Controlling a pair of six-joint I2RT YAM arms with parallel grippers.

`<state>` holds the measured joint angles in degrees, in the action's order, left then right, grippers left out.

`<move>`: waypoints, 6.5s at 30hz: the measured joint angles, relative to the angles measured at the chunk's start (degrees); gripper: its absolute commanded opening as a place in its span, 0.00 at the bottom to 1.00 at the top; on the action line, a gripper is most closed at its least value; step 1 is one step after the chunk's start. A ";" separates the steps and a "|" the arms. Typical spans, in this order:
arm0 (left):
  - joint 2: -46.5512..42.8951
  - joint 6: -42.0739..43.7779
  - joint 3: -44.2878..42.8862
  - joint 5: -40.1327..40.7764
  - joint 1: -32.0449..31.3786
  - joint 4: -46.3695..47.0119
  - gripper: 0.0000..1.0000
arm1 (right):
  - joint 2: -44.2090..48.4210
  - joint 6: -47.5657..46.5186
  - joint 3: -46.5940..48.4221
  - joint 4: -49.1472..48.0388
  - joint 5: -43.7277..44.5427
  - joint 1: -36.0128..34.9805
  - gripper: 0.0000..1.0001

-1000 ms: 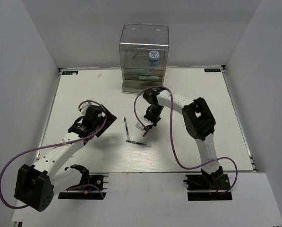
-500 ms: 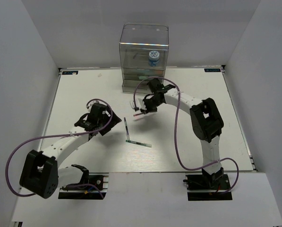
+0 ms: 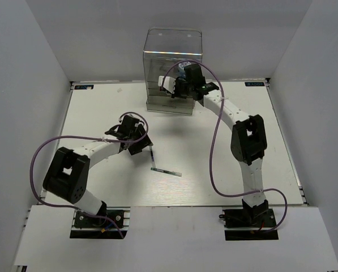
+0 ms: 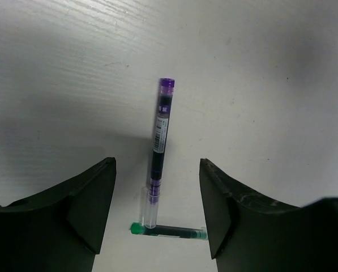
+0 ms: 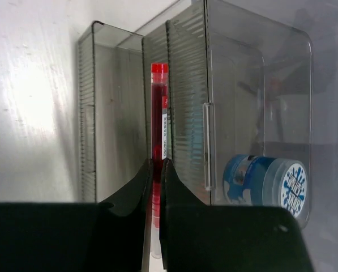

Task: Sort the stationery into containers
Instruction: Place the stationery into the container, then grab a piece of stationery with the left arm, then place the stationery into the container, then grab a piece of stationery with the right arm, then place the stationery into the container, then close the drawer

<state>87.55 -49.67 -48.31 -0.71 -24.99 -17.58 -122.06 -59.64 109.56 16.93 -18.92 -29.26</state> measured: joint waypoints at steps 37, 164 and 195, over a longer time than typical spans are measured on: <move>24.22 7.45 -28.33 8.37 -6.73 -24.35 0.23 | 21.38 17.86 -38.36 -24.02 2.10 3.04 0.90; -43.19 -13.44 18.80 20.98 -1.44 -7.56 0.90 | -1.36 10.99 -12.33 -14.84 5.95 0.72 0.00; -40.13 -13.81 18.80 19.74 -1.44 -6.36 0.90 | -6.05 -4.85 -1.38 10.54 -19.87 5.09 0.00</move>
<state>47.42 -63.48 -29.52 19.03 -26.44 -23.94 -128.11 -64.49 108.18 27.46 -38.79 -24.16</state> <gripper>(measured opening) 0.903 0.005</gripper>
